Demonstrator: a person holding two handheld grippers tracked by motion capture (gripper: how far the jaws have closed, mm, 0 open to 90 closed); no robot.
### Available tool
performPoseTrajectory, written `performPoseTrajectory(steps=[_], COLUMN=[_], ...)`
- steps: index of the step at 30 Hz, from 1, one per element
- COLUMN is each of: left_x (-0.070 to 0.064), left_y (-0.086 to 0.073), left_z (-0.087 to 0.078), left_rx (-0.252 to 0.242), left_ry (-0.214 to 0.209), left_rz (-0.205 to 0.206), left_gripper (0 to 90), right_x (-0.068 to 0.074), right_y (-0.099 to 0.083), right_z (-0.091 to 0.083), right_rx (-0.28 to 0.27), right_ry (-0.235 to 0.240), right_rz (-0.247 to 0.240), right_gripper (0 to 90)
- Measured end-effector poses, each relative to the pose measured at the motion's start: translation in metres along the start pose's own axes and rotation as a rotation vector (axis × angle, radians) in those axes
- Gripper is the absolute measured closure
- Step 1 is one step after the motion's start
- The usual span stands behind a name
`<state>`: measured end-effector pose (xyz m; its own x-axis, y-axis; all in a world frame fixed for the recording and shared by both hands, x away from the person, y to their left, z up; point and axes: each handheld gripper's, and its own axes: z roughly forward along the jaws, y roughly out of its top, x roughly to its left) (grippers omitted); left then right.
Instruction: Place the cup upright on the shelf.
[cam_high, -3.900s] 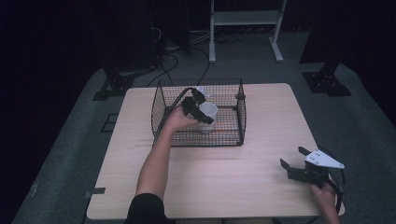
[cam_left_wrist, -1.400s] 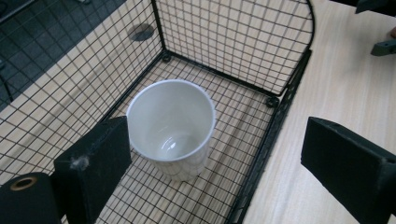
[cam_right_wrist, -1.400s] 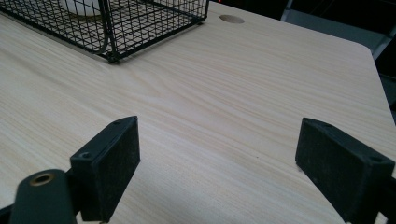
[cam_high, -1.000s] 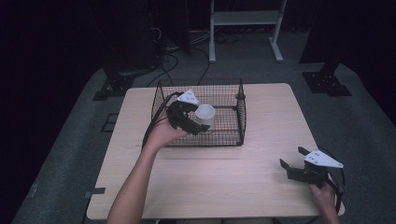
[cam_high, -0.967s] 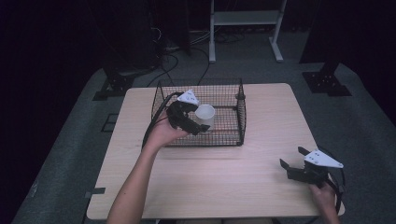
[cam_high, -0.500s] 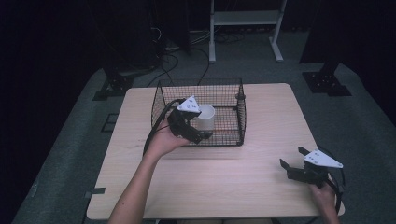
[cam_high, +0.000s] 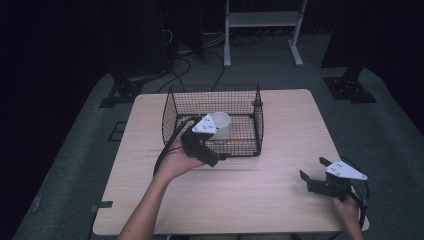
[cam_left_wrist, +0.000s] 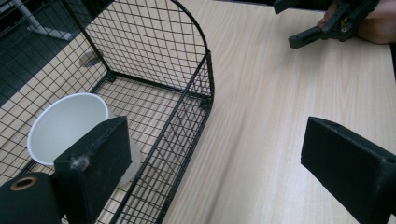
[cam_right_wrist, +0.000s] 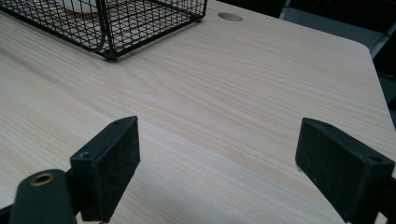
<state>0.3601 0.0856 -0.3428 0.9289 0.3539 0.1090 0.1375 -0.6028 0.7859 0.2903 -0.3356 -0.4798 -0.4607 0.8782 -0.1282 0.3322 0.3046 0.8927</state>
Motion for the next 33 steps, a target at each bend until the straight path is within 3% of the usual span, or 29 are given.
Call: performPoseTrajectory(steps=[9, 18, 33], left_x=[-0.016, -0.024, -0.037], left_y=[-0.008, -0.019, -0.051], left_z=[0.0, 0.001, -0.003], left_rx=[-0.032, -0.038, -0.029], left_ry=[-0.034, -0.033, -0.018], left_rz=[-0.004, -0.018, -0.065], left_gripper=[7.7, 7.7, 7.7], right_x=[0.0, 0.0, 0.001], right_y=[0.0, 0.0, 0.0], right_z=[0.0, 0.0, 0.001], right_rx=[0.0, 0.003, 0.006], right_ry=[-0.001, -0.006, -0.008], right_rz=[0.002, -0.002, -0.004], right_gripper=[13.1, 13.1, 13.1])
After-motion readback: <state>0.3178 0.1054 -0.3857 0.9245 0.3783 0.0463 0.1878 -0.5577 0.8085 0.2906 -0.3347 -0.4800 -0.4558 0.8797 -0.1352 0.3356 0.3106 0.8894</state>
